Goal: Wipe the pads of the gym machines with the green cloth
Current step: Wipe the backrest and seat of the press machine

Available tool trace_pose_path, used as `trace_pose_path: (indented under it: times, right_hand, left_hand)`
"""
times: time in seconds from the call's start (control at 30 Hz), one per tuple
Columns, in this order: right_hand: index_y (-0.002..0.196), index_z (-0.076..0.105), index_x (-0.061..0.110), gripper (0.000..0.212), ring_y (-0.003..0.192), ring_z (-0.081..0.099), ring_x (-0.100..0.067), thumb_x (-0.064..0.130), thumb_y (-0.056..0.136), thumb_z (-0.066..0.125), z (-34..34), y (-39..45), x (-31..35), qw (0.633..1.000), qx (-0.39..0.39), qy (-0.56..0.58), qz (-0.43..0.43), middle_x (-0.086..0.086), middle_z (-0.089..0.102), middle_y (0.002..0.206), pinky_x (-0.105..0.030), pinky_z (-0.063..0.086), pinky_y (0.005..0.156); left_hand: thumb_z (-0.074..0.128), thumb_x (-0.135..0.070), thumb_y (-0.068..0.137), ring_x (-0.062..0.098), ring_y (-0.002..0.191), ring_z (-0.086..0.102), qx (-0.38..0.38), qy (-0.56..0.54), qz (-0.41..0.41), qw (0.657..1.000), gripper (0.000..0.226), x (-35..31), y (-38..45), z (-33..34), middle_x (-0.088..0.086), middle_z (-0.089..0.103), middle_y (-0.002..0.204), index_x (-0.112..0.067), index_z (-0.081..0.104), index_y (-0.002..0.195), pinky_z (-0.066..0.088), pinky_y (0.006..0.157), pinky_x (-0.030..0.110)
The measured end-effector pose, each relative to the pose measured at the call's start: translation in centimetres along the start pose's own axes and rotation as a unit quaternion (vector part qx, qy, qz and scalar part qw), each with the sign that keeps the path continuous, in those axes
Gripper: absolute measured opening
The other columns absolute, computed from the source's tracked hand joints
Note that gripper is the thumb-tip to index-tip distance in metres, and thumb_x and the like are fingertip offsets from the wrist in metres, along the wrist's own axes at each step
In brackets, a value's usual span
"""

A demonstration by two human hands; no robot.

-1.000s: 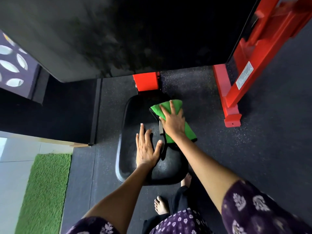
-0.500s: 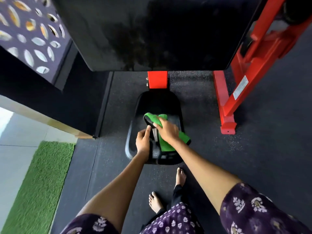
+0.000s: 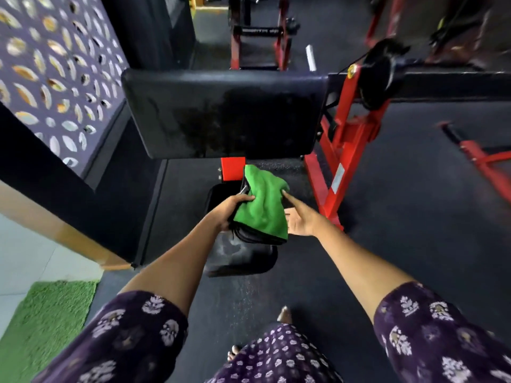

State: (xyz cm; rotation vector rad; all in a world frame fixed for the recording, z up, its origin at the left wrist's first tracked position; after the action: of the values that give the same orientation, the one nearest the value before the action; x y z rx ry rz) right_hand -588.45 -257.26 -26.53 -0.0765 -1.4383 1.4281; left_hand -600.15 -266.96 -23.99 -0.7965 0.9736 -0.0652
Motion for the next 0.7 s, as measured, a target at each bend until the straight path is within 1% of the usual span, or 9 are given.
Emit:
trace_pose_path:
  times: [0.07,0.13,0.2,0.33,0.4,0.43,0.53,0.63,0.7]
  right_hand:
    - [0.086,0.068,0.001,0.046,0.066,0.070,-0.019,0.042,0.095,0.049,-1.2,-2.1,1.6,0.998,0.002,0.039,-0.043,-0.010,0.072,0.072,-0.028,0.056,0.063]
    - [0.082,0.067,0.008,0.025,0.057,0.068,-0.014,0.023,0.095,0.053,-3.2,-4.3,3.8,0.993,-0.039,0.035,-0.107,-0.002,0.070,0.062,-0.021,0.053,0.050]
    - [0.095,0.062,0.011,0.008,0.064,0.068,-0.014,0.007,0.092,0.055,-5.1,-5.6,5.6,0.986,-0.063,0.007,-0.157,-0.001,0.071,0.071,-0.023,0.054,0.055]
    - [0.122,0.054,0.011,0.044,0.095,0.063,-0.025,-0.011,0.084,0.055,-10.4,-9.1,8.1,0.963,-0.125,-0.031,-0.236,-0.010,0.065,0.106,-0.035,0.053,0.083]
    - [0.121,0.056,0.012,0.048,0.107,0.060,-0.029,-0.010,0.078,0.060,-13.9,-10.7,9.4,0.950,-0.154,-0.037,-0.267,-0.012,0.064,0.115,-0.042,0.047,0.097]
    - [0.114,0.060,0.012,0.042,0.108,0.061,-0.031,-0.007,0.077,0.064,-15.4,-11.3,9.6,0.945,-0.166,-0.040,-0.278,-0.014,0.065,0.117,-0.044,0.046,0.099]
    - [0.097,0.066,0.014,0.015,0.097,0.065,-0.025,0.012,0.082,0.070,-21.0,-14.9,10.6,0.921,-0.220,-0.034,-0.319,-0.010,0.069,0.106,-0.036,0.051,0.088]
    - [0.103,0.064,0.009,0.018,0.086,0.058,-0.015,0.021,0.090,0.063,-28.3,-20.0,11.5,0.868,-0.322,-0.060,-0.373,-0.003,0.064,0.094,-0.026,0.046,0.073]
    - [0.107,0.061,0.008,0.023,0.089,0.056,-0.018,0.025,0.093,0.058,-33.2,-22.4,11.6,0.836,-0.381,-0.100,-0.382,-0.004,0.062,0.096,-0.033,0.045,0.080]
  left_hand:
    - [0.045,-0.011,0.090,0.017,0.061,0.069,0.007,0.028,0.013,1.000,0.020,-0.9,-0.3,2.6,0.005,0.072,0.072,-0.011,0.061,0.102,0.057,0.058,0.024]
    - [0.047,-0.007,0.088,0.016,0.057,0.068,0.005,0.058,0.029,0.998,0.018,-1.7,-0.6,5.2,0.005,0.072,0.069,-0.010,0.063,0.094,0.055,0.054,0.022]
    - [0.054,-0.008,0.087,0.015,0.056,0.066,-0.022,0.074,0.062,0.995,0.009,-2.5,-0.7,7.1,0.007,0.070,0.076,-0.012,0.062,0.088,0.054,0.052,0.021]
    - [0.067,-0.021,0.087,0.013,0.077,0.055,-0.115,0.136,0.175,0.969,0.017,-3.4,-0.3,11.8,-0.003,0.055,0.086,-0.018,0.050,0.088,0.048,0.059,0.018]
    - [0.069,-0.031,0.085,0.018,0.085,0.056,-0.126,0.157,0.207,0.957,0.026,-3.3,0.9,15.6,-0.001,0.056,0.087,-0.014,0.050,0.088,0.050,0.071,0.024]
    - [0.067,-0.036,0.085,0.020,0.090,0.058,-0.132,0.161,0.215,0.954,0.031,-3.1,1.4,17.2,0.001,0.058,0.092,-0.012,0.051,0.091,0.050,0.080,0.029]
    - [0.059,-0.044,0.089,0.024,0.106,0.057,-0.126,0.175,0.238,0.947,0.037,-3.1,2.7,24.1,0.006,0.061,0.108,-0.011,0.053,0.104,0.045,0.094,0.034]
    - [0.053,-0.050,0.090,0.024,0.111,0.058,-0.087,0.194,0.256,0.943,0.047,-2.7,3.9,32.1,0.008,0.063,0.116,-0.010,0.061,0.115,0.043,0.098,0.035]
    - [0.050,-0.059,0.086,0.026,0.112,0.057,-0.066,0.205,0.260,0.941,0.057,-2.1,5.2,37.0,0.011,0.064,0.117,-0.011,0.063,0.113,0.042,0.101,0.041]
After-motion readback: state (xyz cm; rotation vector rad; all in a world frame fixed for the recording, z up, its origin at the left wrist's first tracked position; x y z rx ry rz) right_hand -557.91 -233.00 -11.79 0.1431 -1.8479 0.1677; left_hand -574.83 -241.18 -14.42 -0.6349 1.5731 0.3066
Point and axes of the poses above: each hand's wrist, its own y-axis towards the middle knuckle, its own z-axis out of the palm, x = y × z, the point moved 9 cm from there along y, towards the middle knuckle
